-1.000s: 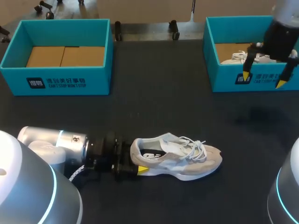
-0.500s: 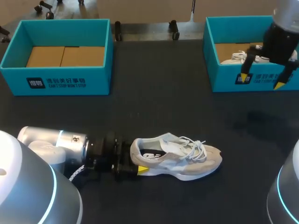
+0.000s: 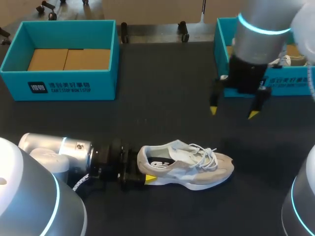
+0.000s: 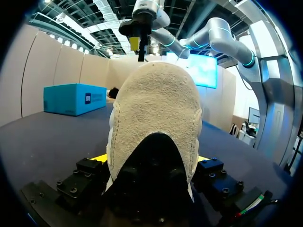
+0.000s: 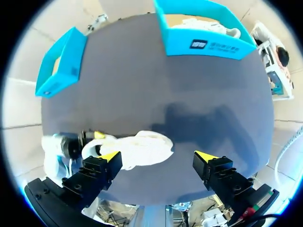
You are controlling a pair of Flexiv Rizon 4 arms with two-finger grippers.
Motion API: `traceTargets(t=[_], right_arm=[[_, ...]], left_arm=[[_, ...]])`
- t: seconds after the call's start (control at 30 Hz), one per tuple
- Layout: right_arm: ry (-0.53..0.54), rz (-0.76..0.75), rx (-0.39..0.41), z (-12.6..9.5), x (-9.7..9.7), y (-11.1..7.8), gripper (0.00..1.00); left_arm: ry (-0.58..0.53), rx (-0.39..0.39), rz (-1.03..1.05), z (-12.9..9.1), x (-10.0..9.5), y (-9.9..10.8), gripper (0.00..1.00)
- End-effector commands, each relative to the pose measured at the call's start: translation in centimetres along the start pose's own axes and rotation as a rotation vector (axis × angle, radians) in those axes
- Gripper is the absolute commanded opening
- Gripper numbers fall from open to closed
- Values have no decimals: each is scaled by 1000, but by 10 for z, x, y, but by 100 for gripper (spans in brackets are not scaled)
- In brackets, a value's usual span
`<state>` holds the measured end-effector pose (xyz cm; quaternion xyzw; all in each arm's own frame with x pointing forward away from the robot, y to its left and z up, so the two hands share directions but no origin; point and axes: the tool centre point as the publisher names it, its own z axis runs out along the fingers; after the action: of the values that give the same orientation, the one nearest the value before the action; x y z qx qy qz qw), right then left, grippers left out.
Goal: Take the shoe out of the shoebox, open the shoe tongue, remove and reinsert the insole, then place the shoe into the shoebox
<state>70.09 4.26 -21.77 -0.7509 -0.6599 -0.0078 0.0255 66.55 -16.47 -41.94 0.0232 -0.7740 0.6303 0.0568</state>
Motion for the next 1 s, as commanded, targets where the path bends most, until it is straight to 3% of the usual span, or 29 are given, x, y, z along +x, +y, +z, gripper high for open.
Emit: traceTargets(t=[0.03, 0.4, 0.57, 0.67, 1.0], right_arm=[[-28, 3, 8, 2, 10, 4, 100], [-28, 3, 8, 2, 10, 4, 100], [-181, -26, 17, 20, 65, -6, 100], [-211, -66, 32, 31, 90, -17, 100], [-237, -49, 32, 52, 139, -44, 100]], left_arm=[[0, -2, 0, -1, 0, 0, 0], [0, -2, 0, -1, 0, 0, 0], [0, -2, 0, -1, 0, 0, 0], [0, -2, 0, -1, 0, 0, 0], [0, -2, 0, -1, 0, 0, 0]])
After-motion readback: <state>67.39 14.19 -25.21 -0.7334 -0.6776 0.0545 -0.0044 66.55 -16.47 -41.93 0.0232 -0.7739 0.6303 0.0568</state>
